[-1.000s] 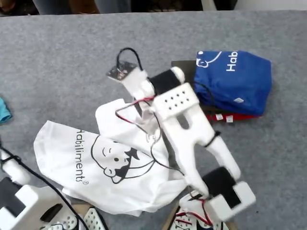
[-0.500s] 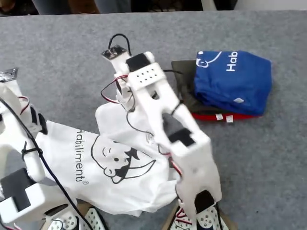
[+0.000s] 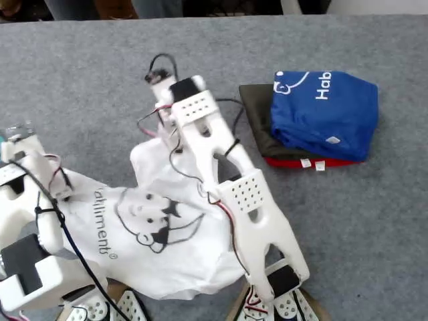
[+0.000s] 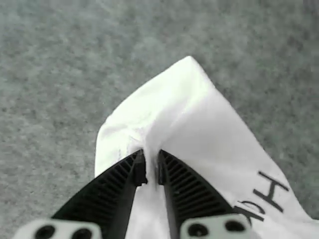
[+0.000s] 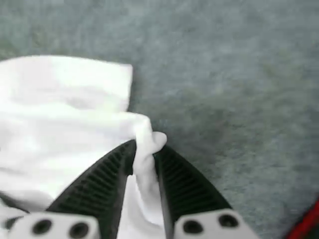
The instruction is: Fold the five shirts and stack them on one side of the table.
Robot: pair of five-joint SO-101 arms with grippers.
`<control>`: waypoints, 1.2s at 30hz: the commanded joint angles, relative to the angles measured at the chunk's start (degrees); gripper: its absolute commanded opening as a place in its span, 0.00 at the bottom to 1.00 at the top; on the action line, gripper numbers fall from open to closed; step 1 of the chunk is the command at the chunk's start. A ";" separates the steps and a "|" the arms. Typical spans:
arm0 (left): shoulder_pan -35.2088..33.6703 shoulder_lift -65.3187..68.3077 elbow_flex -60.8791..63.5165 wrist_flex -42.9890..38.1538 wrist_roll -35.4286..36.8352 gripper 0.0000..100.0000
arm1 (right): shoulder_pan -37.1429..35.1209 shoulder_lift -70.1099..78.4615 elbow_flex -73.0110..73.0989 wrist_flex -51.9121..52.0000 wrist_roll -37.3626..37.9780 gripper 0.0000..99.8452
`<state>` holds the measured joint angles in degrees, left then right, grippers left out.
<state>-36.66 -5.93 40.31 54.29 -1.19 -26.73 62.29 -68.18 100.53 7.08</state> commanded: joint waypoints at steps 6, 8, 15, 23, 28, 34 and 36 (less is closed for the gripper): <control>-7.43 -0.97 -4.79 -0.53 5.89 0.03 | 5.19 -0.75 -12.18 0.70 -0.44 0.01; -7.43 -0.97 -5.67 0.18 6.07 0.03 | 4.84 -0.48 -12.70 0.70 -0.44 0.01; -9.80 -1.05 -7.87 3.52 6.07 0.03 | 5.36 1.89 -12.70 0.62 -0.44 0.01; -17.80 -0.44 -14.20 5.01 3.16 0.03 | 7.03 8.57 -13.05 -0.09 -0.26 0.01; -21.41 -0.35 -14.11 5.01 -3.08 0.03 | 7.74 9.10 -13.05 -1.32 -0.26 0.01; -23.96 -0.35 -10.95 5.89 -11.34 0.04 | 7.56 8.84 -13.05 0.44 0.09 0.01; -23.69 -0.35 -9.89 8.44 -15.38 0.05 | 7.56 8.75 -12.88 0.62 0.97 0.01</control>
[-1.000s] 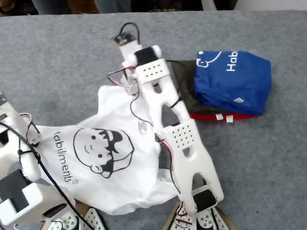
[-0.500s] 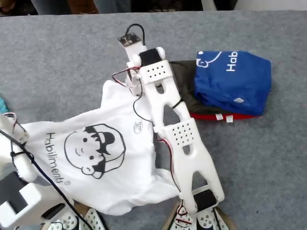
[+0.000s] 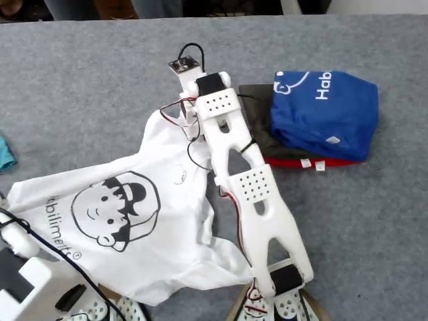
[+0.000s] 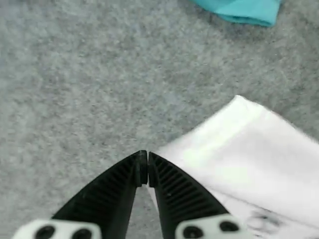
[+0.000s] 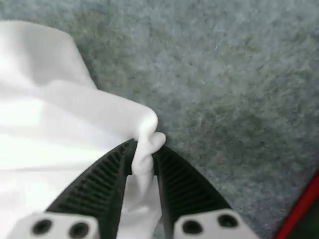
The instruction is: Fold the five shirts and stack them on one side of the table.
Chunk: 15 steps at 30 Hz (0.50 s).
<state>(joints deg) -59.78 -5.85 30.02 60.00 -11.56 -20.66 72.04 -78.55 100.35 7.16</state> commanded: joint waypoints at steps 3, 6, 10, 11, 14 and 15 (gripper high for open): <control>-0.84 -0.44 1.54 5.36 -7.82 0.07 | 1.32 -1.10 -2.15 0.97 4.92 0.01; -1.71 -0.62 1.10 6.68 -8.70 0.08 | 1.32 -3.12 -2.07 0.97 5.80 0.01; -1.10 -0.97 -2.33 7.03 -7.91 0.08 | 1.32 -7.08 -2.07 0.97 5.89 0.01; -0.04 -0.97 -3.74 7.03 -6.51 0.08 | 1.32 -7.96 -2.07 0.97 5.89 0.01; 4.26 -0.44 -8.92 7.03 -1.85 0.09 | 1.41 -8.75 -2.07 0.88 5.89 0.01; 6.02 -0.44 -10.42 7.03 -1.23 0.11 | 1.41 -8.66 -2.07 0.88 5.89 0.01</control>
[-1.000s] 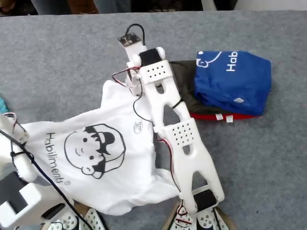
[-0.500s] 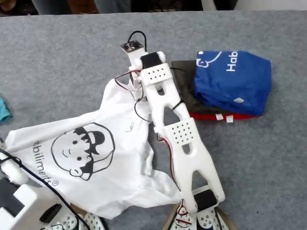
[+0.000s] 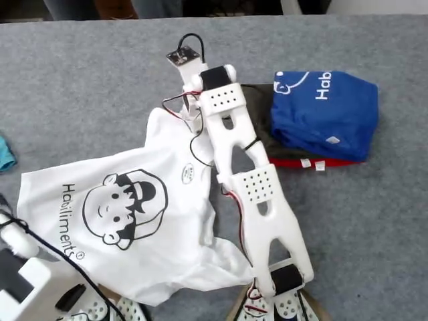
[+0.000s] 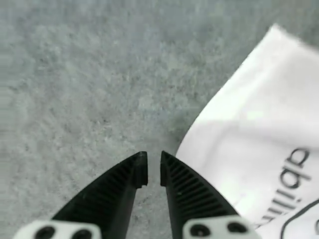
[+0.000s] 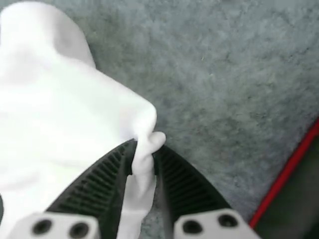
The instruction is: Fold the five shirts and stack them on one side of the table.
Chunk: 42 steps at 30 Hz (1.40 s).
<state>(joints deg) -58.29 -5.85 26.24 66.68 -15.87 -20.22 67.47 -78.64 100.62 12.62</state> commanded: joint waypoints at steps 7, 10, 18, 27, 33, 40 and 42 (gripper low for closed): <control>13.85 0.44 -13.49 -2.20 -6.59 0.22 | 0.97 -4.44 0.84 0.62 0.35 0.01; 14.55 4.84 -14.90 -4.57 -10.64 0.23 | 0.97 -4.44 0.75 0.62 0.26 0.01; 14.20 24.62 -31.16 2.81 -21.63 0.23 | 0.88 -4.18 0.75 0.62 0.44 0.01; 14.29 32.79 -50.42 17.67 -23.30 0.23 | 0.88 -4.18 0.75 0.53 0.35 0.01; 13.76 32.88 -46.99 18.20 -18.37 0.23 | 0.88 -4.18 0.75 0.53 0.26 0.01; 13.23 32.88 -36.26 7.03 -5.63 0.23 | 0.88 -4.09 0.75 0.44 0.26 0.01; 13.32 32.88 -33.45 3.25 -2.90 0.23 | 0.88 -4.09 0.75 0.44 0.26 0.01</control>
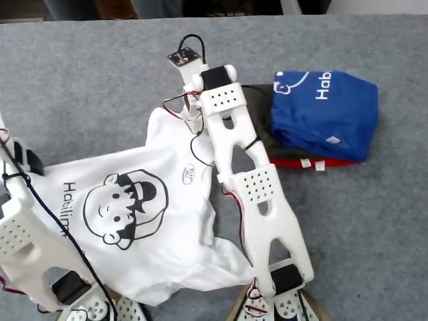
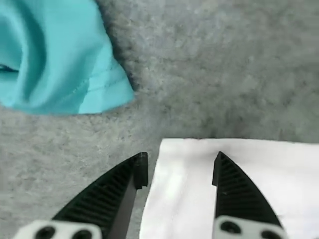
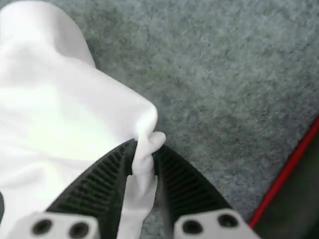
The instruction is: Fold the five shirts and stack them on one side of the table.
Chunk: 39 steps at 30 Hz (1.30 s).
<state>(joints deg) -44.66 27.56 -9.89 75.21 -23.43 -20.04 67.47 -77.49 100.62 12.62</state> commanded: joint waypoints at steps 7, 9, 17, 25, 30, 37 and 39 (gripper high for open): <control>0.04 -0.53 7.08 -10.29 9.32 0.20 | 0.70 -4.09 -0.40 0.44 0.26 0.01; 0.31 -0.53 7.08 -9.41 9.58 0.15 | 0.70 -4.09 -0.40 0.35 0.26 0.01; 2.86 -1.14 7.96 -6.86 9.67 0.03 | 0.70 -4.09 -0.40 0.35 0.53 0.01; -1.89 -6.95 9.19 -2.64 9.32 0.03 | -0.18 -7.69 -1.71 0.53 0.53 0.01; -8.31 -17.76 16.04 -0.62 3.87 0.03 | -3.96 -14.55 -1.54 0.62 0.53 0.05; -20.18 -32.70 25.45 0.00 -4.40 0.03 | -9.67 -19.47 -1.63 0.53 0.53 0.27; -22.37 -35.25 27.03 1.58 -6.86 0.03 | -9.93 -19.38 -1.71 0.35 0.44 0.27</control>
<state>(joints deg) -63.47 -1.36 15.87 75.12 -26.77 -29.01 52.09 -77.49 100.70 12.62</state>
